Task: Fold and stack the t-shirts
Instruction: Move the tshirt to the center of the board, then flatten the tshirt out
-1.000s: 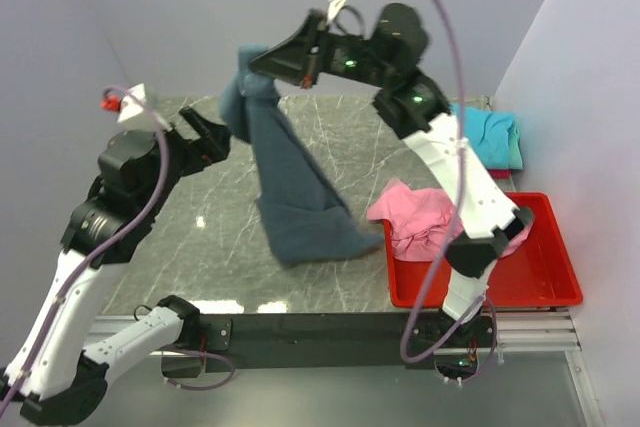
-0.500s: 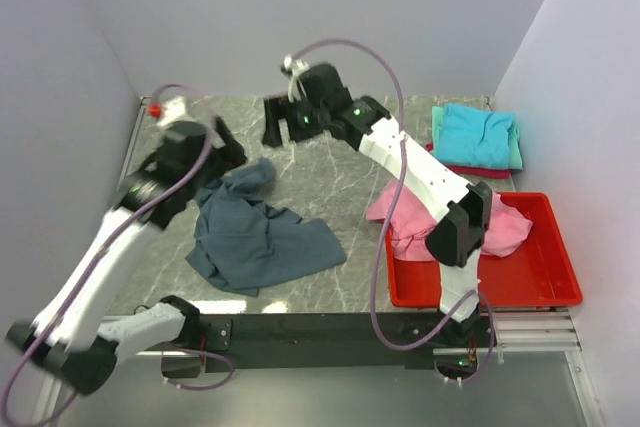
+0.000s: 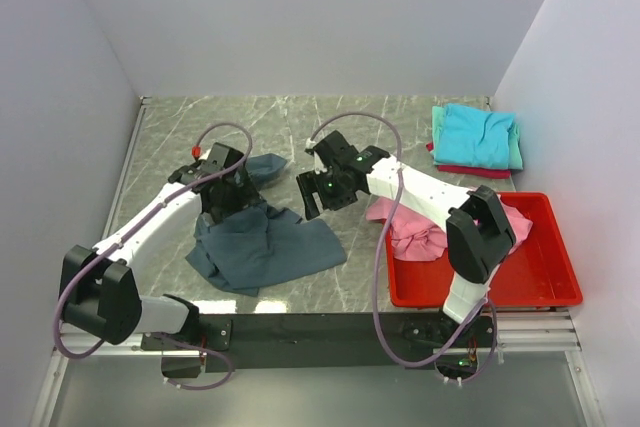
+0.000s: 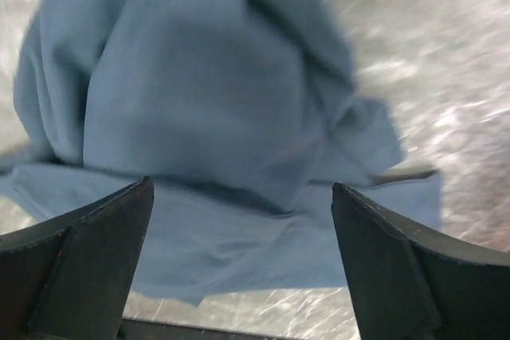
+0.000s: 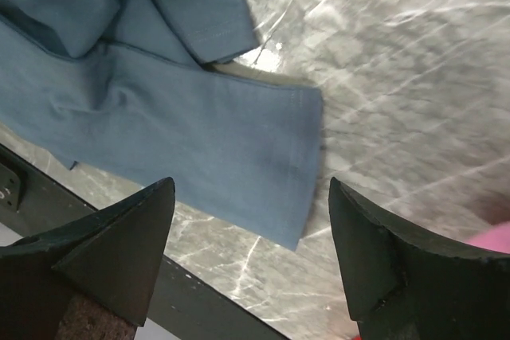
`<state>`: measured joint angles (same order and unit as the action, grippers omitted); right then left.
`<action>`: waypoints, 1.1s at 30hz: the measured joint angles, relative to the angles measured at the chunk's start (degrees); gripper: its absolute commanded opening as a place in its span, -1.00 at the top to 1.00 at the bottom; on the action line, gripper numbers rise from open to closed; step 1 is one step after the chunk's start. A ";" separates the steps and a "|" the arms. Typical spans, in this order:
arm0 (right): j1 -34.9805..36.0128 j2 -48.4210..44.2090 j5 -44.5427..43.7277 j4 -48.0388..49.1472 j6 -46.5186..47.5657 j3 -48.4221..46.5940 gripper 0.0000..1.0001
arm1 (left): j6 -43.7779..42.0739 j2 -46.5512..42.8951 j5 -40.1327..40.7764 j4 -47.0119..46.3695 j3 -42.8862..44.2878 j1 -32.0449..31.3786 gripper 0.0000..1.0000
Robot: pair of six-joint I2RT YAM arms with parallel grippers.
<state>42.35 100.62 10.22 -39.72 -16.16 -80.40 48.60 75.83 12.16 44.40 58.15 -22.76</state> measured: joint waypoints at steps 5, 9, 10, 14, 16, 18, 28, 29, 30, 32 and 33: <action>0.04 1.84 3.02 3.67 -0.98 2.05 -0.67 | 2.14 -1.29 -3.17 0.24 -3.72 0.57 -0.99; 0.07 4.98 4.85 7.34 -1.92 2.34 -0.65 | 3.45 -3.48 -5.09 -0.28 -4.83 0.57 -0.99; 0.07 5.95 5.14 8.44 -2.12 2.47 -0.64 | 3.72 -3.76 -5.49 -0.50 -5.18 0.57 -0.99; 0.07 9.42 5.57 11.02 -2.54 2.69 -0.57 | 5.62 -5.31 -6.95 -0.87 -7.32 0.61 -0.99; 0.09 10.49 5.49 11.63 -2.64 2.84 -0.54 | 6.45 -6.78 -7.06 -0.87 -8.11 0.61 -0.99; 0.11 11.13 5.22 11.89 -2.69 2.84 -0.53 | 6.84 -8.11 -7.23 -0.83 -8.37 0.61 -0.99; 0.15 13.07 3.67 13.31 -2.45 4.00 1.00 | 8.00 -10.58 -7.23 -0.48 -9.73 0.61 -0.99; 0.15 13.29 3.78 13.29 -2.29 3.98 1.00 | 8.04 -10.86 -7.23 -0.42 -9.86 0.61 -0.99; 0.15 13.38 3.82 13.25 -2.34 3.91 1.00 | 8.09 -11.17 -7.23 -0.37 -10.01 0.61 -0.99; 0.15 13.38 3.80 13.20 -2.38 3.91 1.00 | 8.07 -11.47 -7.23 -0.35 -10.14 0.61 -0.99; 0.15 13.38 3.74 13.18 -2.40 3.91 1.00 | 8.07 -11.50 -7.23 -0.33 -10.14 0.61 -0.99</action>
<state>42.50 113.99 13.96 -26.55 -18.57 -76.49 56.66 64.34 4.93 44.07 48.01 -22.15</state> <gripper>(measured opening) 0.007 0.994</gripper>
